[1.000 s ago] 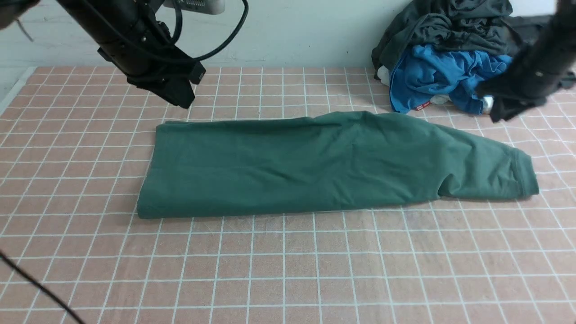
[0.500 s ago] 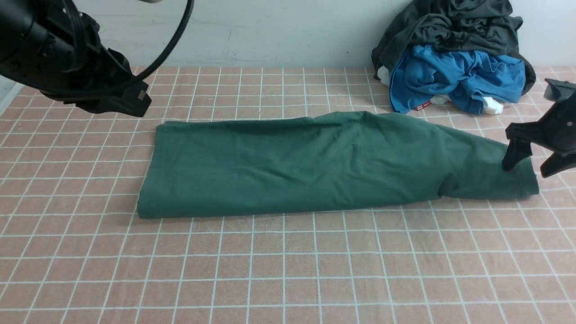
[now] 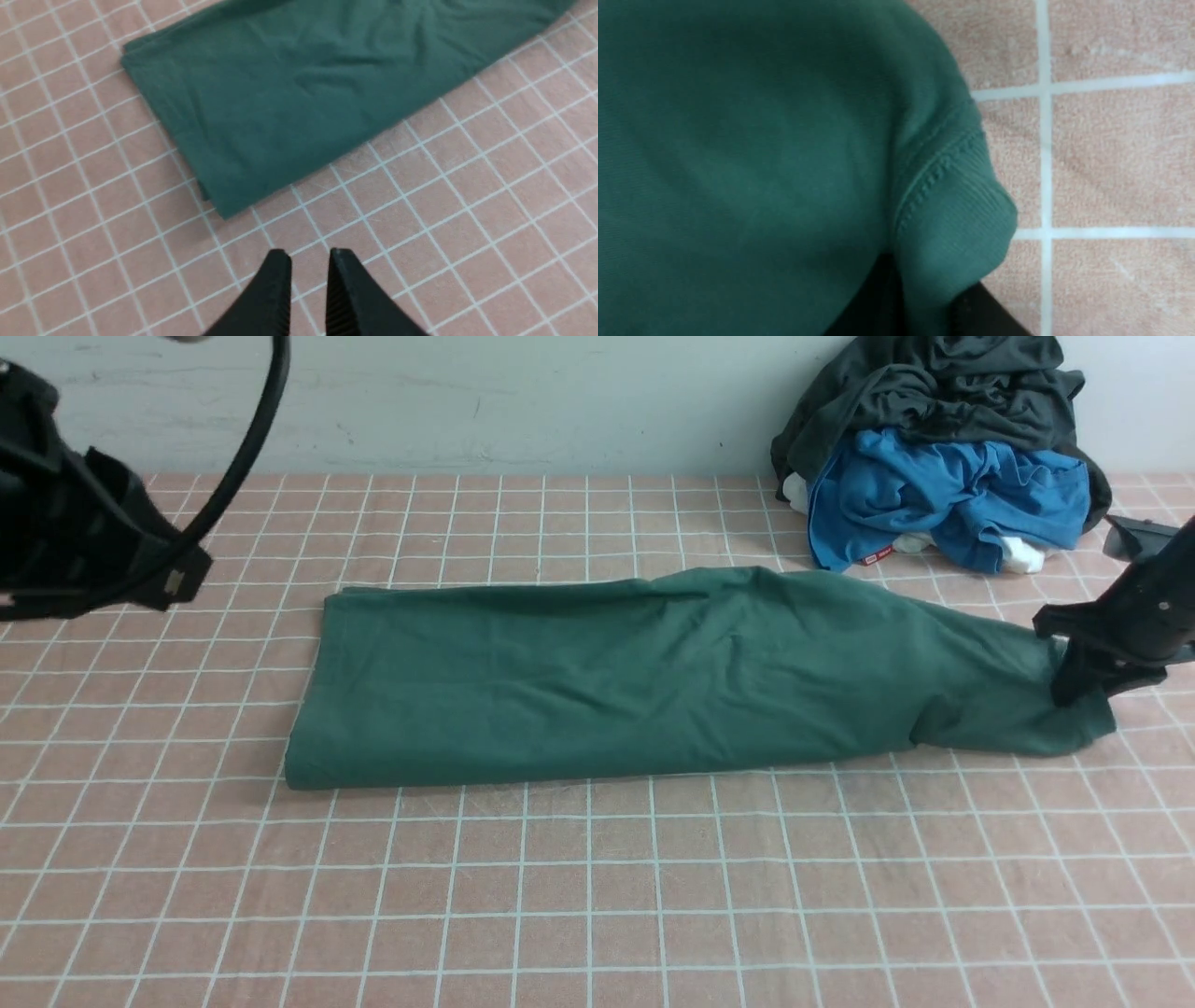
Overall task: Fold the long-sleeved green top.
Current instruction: Use the right arm to clamp the right edge of the fabric, then use the right arm to drag the right edge of the fabric to the left and folds it over the left edge
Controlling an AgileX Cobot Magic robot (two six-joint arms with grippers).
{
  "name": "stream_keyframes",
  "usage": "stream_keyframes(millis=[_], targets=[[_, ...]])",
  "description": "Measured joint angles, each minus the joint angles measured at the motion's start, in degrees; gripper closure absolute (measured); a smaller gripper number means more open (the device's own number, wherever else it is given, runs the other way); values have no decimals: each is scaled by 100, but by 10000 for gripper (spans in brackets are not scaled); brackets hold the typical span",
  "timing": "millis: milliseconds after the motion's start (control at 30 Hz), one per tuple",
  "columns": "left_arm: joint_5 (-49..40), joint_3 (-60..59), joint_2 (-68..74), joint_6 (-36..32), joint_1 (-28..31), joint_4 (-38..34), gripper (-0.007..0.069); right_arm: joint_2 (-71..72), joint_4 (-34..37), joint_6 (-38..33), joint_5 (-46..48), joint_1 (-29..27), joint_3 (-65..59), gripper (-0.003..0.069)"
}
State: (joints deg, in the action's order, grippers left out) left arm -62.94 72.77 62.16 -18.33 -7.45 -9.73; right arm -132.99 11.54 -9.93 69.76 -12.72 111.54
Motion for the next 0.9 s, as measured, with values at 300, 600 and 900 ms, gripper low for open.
stream_keyframes(millis=[300,600,900], targets=[[399,-2563,-1755,1768,0,1788,521,951,-799,435,176,-434,1126,635],[1958,-4095,-1941,2385,0,1899,521,1752,555,575,214,880,1290,635],[2209,-4118,-1946,2409,0,1714,521,840,1082,551,-56,3246,1284,635]])
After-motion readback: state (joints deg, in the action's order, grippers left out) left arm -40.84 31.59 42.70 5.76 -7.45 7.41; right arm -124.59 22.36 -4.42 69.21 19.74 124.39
